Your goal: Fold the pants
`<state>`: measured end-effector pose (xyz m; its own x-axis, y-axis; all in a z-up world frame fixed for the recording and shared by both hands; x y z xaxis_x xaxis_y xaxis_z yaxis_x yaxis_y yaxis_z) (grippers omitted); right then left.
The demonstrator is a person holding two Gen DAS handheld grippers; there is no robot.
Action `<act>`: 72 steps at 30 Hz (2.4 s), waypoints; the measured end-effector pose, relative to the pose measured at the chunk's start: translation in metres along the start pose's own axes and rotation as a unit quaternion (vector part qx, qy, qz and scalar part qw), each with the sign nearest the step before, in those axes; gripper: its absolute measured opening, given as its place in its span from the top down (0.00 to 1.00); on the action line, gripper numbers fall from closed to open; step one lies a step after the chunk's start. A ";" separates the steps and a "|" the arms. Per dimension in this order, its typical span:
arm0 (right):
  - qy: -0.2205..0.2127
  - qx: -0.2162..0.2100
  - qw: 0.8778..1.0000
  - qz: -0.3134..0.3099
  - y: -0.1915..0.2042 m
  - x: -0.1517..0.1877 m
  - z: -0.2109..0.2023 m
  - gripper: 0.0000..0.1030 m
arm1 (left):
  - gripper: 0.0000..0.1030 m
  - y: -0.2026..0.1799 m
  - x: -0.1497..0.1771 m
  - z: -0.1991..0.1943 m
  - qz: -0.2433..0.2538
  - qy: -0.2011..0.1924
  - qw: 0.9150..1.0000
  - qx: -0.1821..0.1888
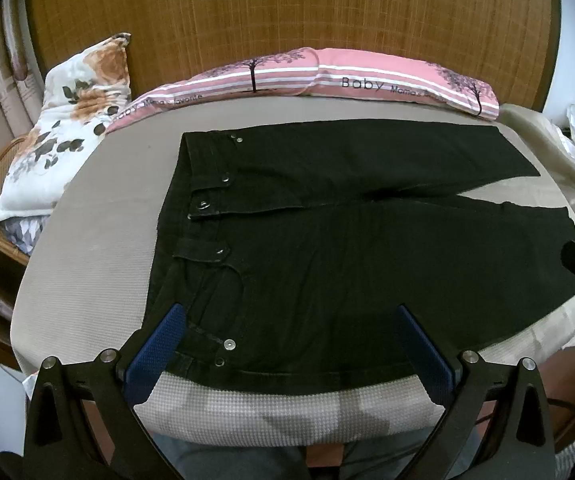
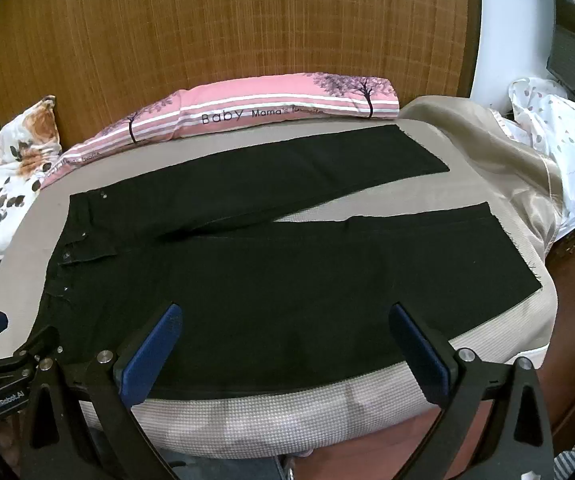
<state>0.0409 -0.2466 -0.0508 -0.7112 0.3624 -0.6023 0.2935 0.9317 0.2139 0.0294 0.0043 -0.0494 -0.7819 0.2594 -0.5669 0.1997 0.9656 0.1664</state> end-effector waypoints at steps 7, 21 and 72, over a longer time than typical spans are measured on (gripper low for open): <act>0.000 0.000 1.000 0.003 -0.001 0.001 0.002 0.01 | 0.00 0.002 0.004 0.001 0.001 -0.006 1.000 -0.002; 0.007 -0.002 1.000 0.004 -0.007 0.001 0.006 0.01 | 0.00 0.004 0.002 -0.005 0.006 -0.024 1.000 -0.001; 0.009 -0.006 1.000 0.009 -0.007 0.000 0.010 0.01 | 0.00 0.001 0.003 0.003 0.007 -0.002 1.000 0.003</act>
<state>0.0451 -0.2531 -0.0603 -0.7180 0.3792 -0.5837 0.2983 0.9253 0.2341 0.0286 0.0062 -0.0536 -0.7769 0.2726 -0.5675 0.2139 0.9621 0.1694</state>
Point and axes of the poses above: each gripper's, at about its wrist camera, not at the fingertips, and z roughly the way its jaws point, y to its left, x to its underside, the point moved 4 cm from there along z, roughly the way its jaws point, and after that the axes turned 14 degrees about z, right-handed, at the moved point
